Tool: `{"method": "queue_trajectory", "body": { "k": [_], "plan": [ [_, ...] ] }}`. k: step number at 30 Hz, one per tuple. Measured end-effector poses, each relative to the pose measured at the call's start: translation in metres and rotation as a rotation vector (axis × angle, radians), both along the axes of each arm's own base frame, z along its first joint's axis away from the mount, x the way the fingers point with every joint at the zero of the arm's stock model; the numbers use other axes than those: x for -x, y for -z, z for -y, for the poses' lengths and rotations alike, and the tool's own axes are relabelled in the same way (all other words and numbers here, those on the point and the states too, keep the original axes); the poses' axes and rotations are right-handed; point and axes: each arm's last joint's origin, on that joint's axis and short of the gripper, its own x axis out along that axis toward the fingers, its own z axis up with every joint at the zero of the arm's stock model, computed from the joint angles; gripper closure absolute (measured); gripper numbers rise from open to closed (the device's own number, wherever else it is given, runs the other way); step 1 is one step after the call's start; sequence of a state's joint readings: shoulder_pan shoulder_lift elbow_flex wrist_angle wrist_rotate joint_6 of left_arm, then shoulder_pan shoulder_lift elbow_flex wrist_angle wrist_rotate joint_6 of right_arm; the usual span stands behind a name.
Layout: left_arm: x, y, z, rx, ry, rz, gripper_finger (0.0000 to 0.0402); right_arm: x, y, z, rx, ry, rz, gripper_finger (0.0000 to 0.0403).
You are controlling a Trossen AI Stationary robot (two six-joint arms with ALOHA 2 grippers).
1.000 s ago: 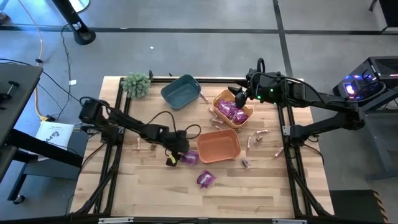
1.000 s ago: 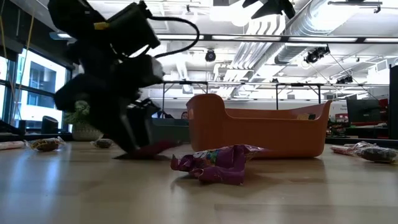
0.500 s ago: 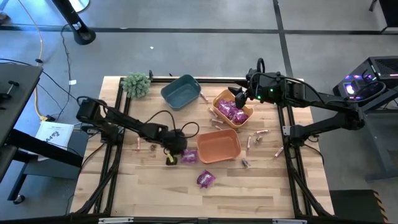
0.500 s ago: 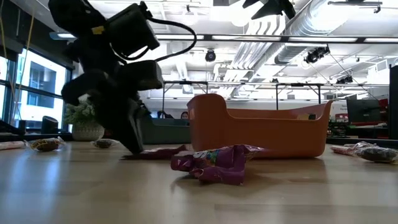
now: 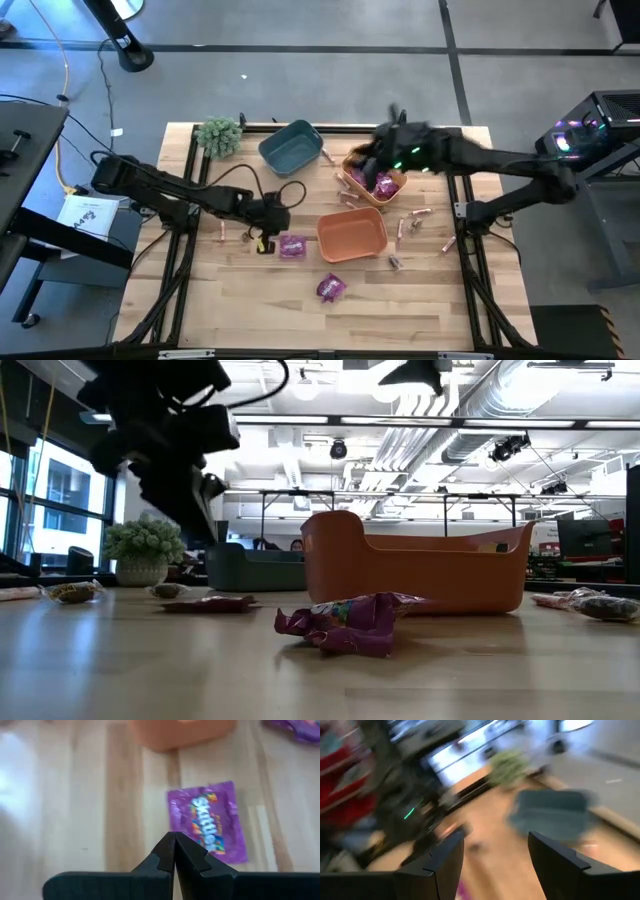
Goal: Sort candy
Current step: Put the top purple candy into the yellow bin
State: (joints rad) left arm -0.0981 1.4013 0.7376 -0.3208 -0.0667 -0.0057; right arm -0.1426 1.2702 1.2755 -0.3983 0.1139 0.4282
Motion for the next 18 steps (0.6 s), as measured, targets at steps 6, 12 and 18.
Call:
{"method": "queue_trajectory", "body": {
  "k": [6,12,18],
  "plan": [
    [0.017,-0.024,-0.006,0.020,-0.098,0.049,0.0401,-0.063,0.053,-0.016,-0.053,-0.242,-0.089,0.0187],
    [0.045,-0.058,-0.007,0.077,-0.322,0.178,0.0401,-0.111,0.105,-0.030,-0.041,-0.425,-0.111,0.0187],
    [0.067,-0.088,-0.009,0.189,-0.560,0.404,0.0401,-0.136,0.151,-0.052,0.041,-0.526,-0.170,0.0187]
  ]
}}
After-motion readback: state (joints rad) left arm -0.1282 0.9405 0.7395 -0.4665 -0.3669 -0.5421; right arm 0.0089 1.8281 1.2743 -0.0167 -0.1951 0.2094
